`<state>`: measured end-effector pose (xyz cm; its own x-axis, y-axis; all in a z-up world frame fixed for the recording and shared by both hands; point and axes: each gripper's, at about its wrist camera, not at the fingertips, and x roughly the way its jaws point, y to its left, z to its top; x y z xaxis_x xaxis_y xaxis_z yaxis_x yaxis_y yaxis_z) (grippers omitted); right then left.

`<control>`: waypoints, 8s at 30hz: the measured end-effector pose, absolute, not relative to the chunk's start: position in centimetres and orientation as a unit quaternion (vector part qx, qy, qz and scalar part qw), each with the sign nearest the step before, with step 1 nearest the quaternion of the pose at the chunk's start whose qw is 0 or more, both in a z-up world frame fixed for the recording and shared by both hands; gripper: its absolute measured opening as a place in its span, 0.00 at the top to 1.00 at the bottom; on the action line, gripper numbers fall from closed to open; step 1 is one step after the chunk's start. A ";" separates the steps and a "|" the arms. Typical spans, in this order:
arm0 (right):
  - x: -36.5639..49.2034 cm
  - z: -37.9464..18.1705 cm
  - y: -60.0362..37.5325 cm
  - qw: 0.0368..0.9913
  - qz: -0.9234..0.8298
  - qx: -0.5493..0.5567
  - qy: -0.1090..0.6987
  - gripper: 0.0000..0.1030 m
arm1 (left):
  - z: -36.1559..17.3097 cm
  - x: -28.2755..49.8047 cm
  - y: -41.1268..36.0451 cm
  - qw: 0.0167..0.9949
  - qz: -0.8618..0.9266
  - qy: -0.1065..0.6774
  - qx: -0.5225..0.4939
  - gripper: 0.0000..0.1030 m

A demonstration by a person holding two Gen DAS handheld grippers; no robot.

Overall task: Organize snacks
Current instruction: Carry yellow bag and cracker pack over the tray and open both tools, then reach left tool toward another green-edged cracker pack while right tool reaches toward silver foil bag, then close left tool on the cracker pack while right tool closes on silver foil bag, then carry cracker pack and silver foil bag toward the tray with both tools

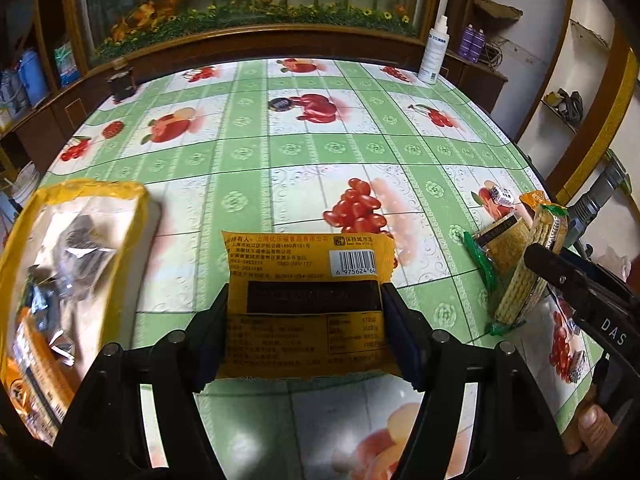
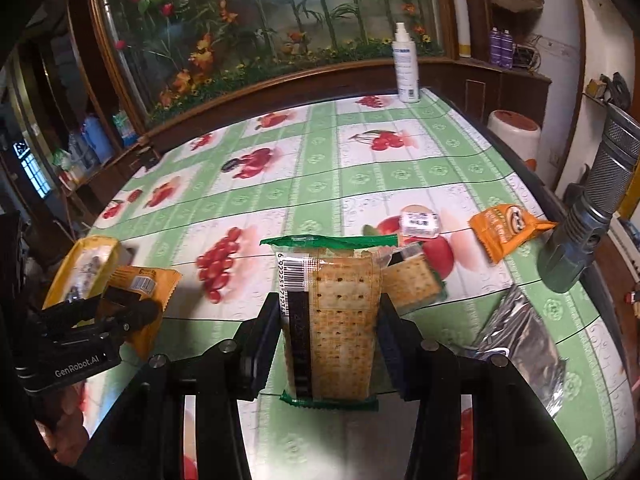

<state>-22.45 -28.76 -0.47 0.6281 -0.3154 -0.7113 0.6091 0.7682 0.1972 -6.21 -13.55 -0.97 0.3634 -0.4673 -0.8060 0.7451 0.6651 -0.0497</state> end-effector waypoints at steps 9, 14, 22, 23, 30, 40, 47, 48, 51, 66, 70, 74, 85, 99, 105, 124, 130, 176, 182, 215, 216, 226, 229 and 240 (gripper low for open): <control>-22.2 1.2 -25.8 0.891 -0.228 0.217 0.327 0.54 | 0.1 -7.4 -10.2 0.829 -0.350 0.403 0.166 0.33; -21.9 2.6 -24.0 0.901 -0.213 0.210 0.316 0.54 | 1.3 -8.0 -8.4 0.848 -0.330 0.378 0.169 0.33; -20.7 4.0 -20.9 0.915 -0.170 0.201 0.305 0.54 | 3.1 -8.3 -4.7 0.878 -0.298 0.338 0.163 0.33; -20.5 4.2 -20.4 0.917 -0.164 0.199 0.304 0.54 | 3.2 -8.2 -4.1 0.881 -0.293 0.335 0.162 0.33; -17.9 4.8 -16.6 0.926 -0.122 0.176 0.312 0.54 | 3.2 -6.9 -0.5 0.892 -0.263 0.337 0.145 0.33; -13.6 5.3 -11.2 0.932 -0.051 0.156 0.324 0.54 | 3.2 -4.4 4.4 0.907 -0.216 0.342 0.122 0.33; -11.4 5.6 -8.1 0.935 -0.014 0.138 0.327 0.54 | 3.1 -3.3 6.4 0.912 -0.196 0.342 0.112 0.33; -11.2 5.6 -7.8 0.935 -0.011 0.137 0.327 0.54 | 3.1 -3.2 6.6 0.913 -0.193 0.343 0.111 0.33; -10.6 5.6 -7.2 0.935 -0.005 0.135 0.328 0.54 | 2.8 -2.7 7.1 0.914 -0.187 0.345 0.107 0.33; -2.4 2.6 -4.8 0.921 0.026 0.129 0.367 0.54 | 0.0 1.3 9.5 0.894 -0.174 0.406 0.073 0.33; -0.2 1.2 -4.7 0.912 0.019 0.126 0.390 0.54 | -0.7 1.9 9.4 0.888 -0.175 0.418 0.072 0.33; 1.2 0.0 -5.0 0.906 0.017 0.133 0.401 0.54 | -1.2 2.3 9.2 0.886 -0.172 0.425 0.072 0.33; 2.1 -1.5 -6.0 0.896 0.013 0.170 0.409 0.30 | -1.8 3.1 9.6 0.888 -0.137 0.433 0.076 0.26; -4.2 0.6 -9.6 0.905 -0.014 0.203 0.374 0.26 | 0.7 0.4 7.9 0.904 -0.135 0.392 0.105 0.25; -7.7 1.2 -11.6 0.908 -0.032 0.214 0.358 0.25 | 2.1 -1.3 6.7 0.908 -0.155 0.376 0.103 0.25; -20.3 0.1 -20.7 0.900 -0.134 0.270 0.315 0.24 | 1.9 -7.9 -3.1 0.880 -0.263 0.369 0.139 0.25; -26.4 -0.6 -24.4 0.891 -0.190 0.287 0.297 0.23 | 1.5 -10.6 -7.6 0.860 -0.314 0.366 0.169 0.25; -30.8 -4.9 -36.7 0.827 -0.291 0.187 0.444 0.16 | -4.5 -17.2 -32.2 0.665 -0.559 0.338 0.362 0.25; -30.3 -4.7 -36.4 0.826 -0.305 0.169 0.444 0.40 | -4.3 -17.1 -30.6 0.668 -0.561 0.353 0.339 0.57; -19.7 2.2 -19.3 0.909 -0.116 0.166 0.364 0.41 | 3.5 -9.9 -6.0 0.880 -0.298 0.327 0.174 0.57; -19.3 2.4 -18.8 0.910 -0.113 0.161 0.365 0.41 | 3.6 -9.6 -5.6 0.881 -0.294 0.329 0.170 0.57; -15.3 3.3 -15.4 0.916 -0.071 0.143 0.369 0.41 | 4.4 -7.5 -2.3 0.898 -0.262 0.324 0.142 0.57; -14.0 3.4 -14.1 0.917 -0.055 0.135 0.371 0.41 | 4.4 -6.8 -1.4 0.901 -0.253 0.324 0.136 0.57; -10.3 3.0 -10.7 0.917 -0.017 0.135 0.375 0.41 | 4.1 -4.2 1.6 0.908 -0.224 0.334 0.116 0.57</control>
<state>-10.25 -10.68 2.96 0.7175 0.0698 -0.6930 0.1327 0.9630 0.2344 -4.25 1.56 4.06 0.6771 -0.3291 -0.6581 0.4843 0.8727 0.0618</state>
